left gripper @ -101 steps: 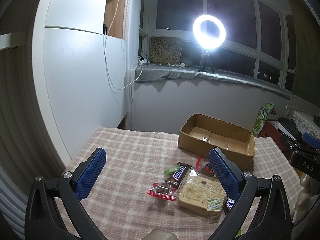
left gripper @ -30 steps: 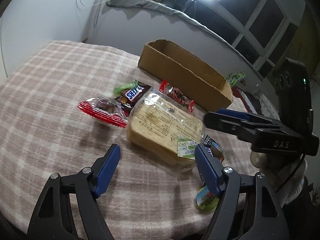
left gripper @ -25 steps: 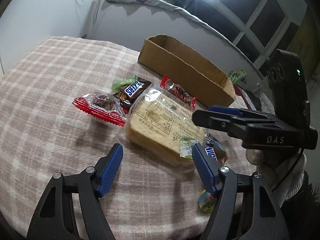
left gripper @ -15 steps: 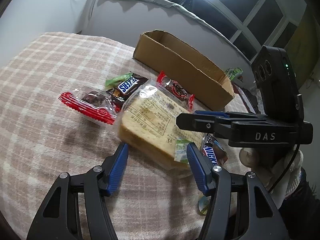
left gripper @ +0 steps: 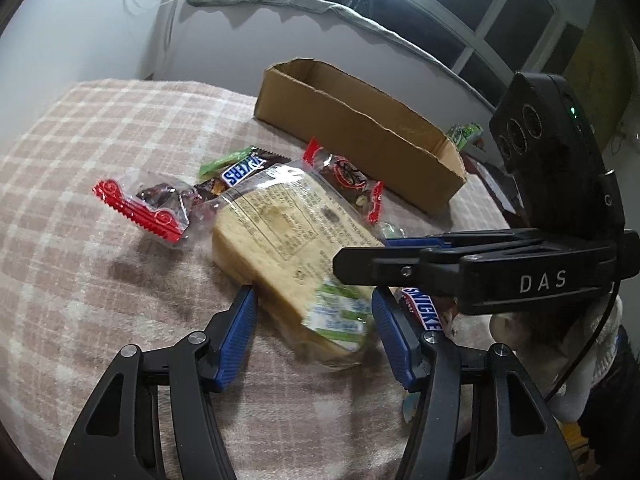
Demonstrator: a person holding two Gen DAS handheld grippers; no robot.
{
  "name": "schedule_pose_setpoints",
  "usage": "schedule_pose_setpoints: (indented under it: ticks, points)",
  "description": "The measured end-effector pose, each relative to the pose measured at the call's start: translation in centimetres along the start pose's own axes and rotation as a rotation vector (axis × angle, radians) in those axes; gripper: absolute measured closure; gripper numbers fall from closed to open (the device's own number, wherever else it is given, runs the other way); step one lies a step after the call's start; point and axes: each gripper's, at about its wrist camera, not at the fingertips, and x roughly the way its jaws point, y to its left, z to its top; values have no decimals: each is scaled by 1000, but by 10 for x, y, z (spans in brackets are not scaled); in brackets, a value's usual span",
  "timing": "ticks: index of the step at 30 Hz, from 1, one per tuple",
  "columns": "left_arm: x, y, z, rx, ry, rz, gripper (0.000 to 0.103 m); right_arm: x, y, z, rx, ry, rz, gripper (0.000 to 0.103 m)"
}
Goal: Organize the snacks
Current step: 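Lower the right tool onto the plastic-wrapped bread loaf and close, then carry the bread loaf into the cardboard box and open the right tool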
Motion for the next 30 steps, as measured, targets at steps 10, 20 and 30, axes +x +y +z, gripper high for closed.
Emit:
schedule_pose_setpoints:
  ticks: [10,20,30]
  points:
    - [-14,-15,2,55,-37,17,45,-16,10,-8,1,-39,-2,49]
    - [-28,-42,44,150,-118,-8,45,-70,23,6,-25,-151,-43,49]
    - [-10,-70,89,231,-147,-42,45,-114,3,31,-7,-237,-108,49]
